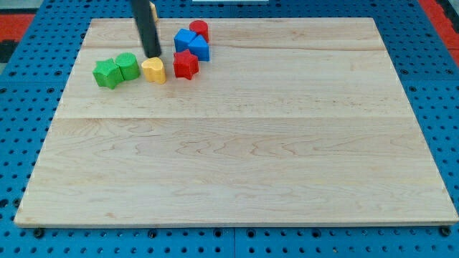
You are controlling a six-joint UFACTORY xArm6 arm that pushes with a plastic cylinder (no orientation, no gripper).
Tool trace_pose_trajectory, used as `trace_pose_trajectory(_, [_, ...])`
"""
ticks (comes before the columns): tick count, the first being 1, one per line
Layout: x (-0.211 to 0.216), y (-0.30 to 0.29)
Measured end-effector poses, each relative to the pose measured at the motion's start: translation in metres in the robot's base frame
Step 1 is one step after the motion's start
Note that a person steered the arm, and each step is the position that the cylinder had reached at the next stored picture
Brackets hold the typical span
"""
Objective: Move the yellow heart into green blocks
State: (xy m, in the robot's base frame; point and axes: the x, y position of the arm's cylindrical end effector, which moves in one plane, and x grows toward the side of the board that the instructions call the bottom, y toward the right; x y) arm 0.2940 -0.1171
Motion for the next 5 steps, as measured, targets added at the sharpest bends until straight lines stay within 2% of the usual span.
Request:
trace_pose_trajectory(1, [0.021,0.04])
trace_pose_trajectory(2, [0.051,0.023])
trace_pose_trajectory(4, [0.063,-0.07])
trace_pose_trajectory(5, [0.079,-0.016])
